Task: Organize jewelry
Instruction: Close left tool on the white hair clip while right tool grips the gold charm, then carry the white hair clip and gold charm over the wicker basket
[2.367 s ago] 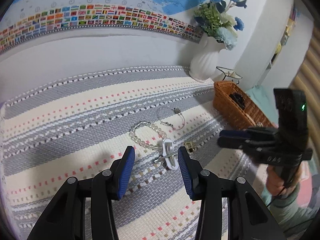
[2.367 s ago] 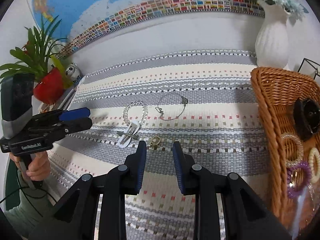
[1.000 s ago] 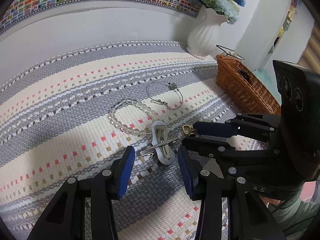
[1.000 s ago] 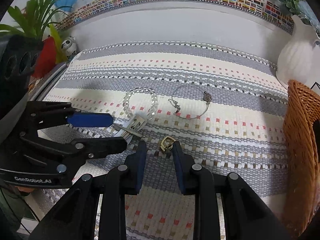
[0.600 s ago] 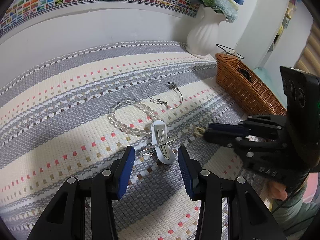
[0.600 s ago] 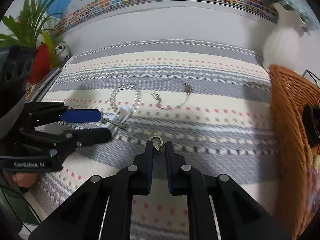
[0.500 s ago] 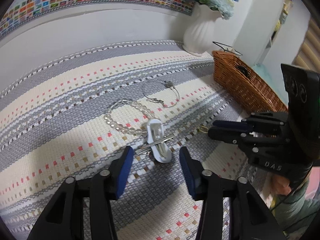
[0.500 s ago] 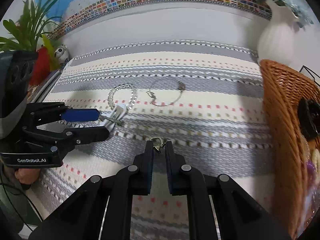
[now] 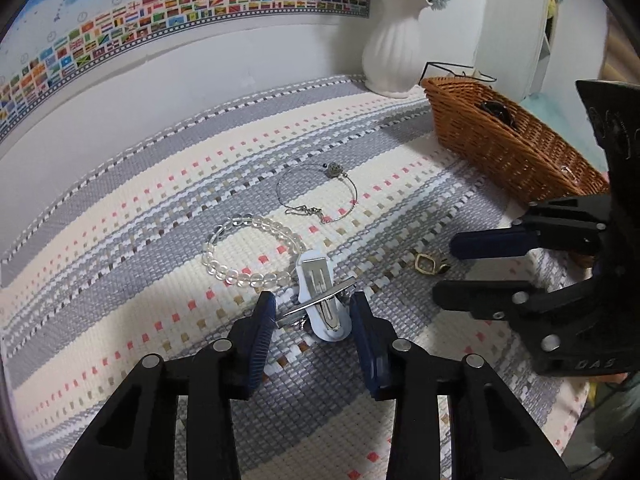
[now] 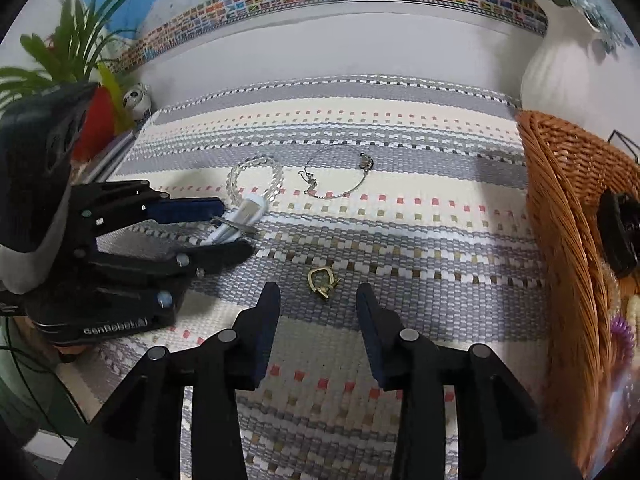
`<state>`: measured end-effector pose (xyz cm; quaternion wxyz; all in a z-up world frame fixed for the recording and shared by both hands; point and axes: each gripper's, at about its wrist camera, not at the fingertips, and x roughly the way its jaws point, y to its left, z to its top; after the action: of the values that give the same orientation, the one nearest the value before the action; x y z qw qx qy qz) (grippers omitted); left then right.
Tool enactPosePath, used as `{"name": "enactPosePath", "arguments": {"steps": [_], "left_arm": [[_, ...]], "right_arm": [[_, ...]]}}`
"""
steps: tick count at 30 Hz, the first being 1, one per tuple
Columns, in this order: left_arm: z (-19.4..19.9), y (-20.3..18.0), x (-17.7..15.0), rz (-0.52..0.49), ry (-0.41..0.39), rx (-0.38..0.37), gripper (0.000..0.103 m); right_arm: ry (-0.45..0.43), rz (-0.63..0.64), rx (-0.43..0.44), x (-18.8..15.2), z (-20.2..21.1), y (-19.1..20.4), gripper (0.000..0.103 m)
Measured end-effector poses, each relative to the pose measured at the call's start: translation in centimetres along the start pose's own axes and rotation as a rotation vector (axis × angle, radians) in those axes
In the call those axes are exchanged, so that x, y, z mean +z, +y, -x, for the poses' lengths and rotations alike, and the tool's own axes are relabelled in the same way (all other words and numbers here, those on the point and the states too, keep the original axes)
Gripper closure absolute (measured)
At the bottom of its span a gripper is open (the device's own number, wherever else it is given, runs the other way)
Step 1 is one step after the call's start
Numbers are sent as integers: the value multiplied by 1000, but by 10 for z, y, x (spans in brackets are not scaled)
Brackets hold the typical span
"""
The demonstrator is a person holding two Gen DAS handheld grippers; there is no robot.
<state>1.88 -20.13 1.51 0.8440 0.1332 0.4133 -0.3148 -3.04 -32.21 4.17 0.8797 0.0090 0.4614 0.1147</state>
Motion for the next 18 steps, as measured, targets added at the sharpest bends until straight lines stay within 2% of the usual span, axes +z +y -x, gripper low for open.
{"name": "enactPosePath", "arguments": {"steps": [4, 5, 6, 7, 8, 11, 14, 18], "left_arm": [[1, -1, -1, -7, -5, -2, 64], [2, -2, -1, -7, -6, -4, 64], [2, -2, -1, -7, -8, -7, 64], [3, -3, -2, -9, -11, -10, 64], [4, -4, -2, -9, -14, -11, 64], [7, -6, -4, -13, -24, -7, 64], [10, -7, -5, -12, -30, -1, 64], [22, -9, -5, 0, -52, -23, 64]], "right_arm": [[4, 78, -73, 3, -8, 14, 61], [2, 87, -83, 4, -9, 15, 65], [-1, 94, -85, 3, -8, 16, 70], [-3, 97, -74, 2, -7, 17, 87], [-5, 91, -65, 1, -5, 16, 89], [-21, 73, -74, -1, 0, 13, 89], [-38, 38, -48, -3, 11, 8, 89], [-69, 11, -47, -3, 34, 5, 89]]}}
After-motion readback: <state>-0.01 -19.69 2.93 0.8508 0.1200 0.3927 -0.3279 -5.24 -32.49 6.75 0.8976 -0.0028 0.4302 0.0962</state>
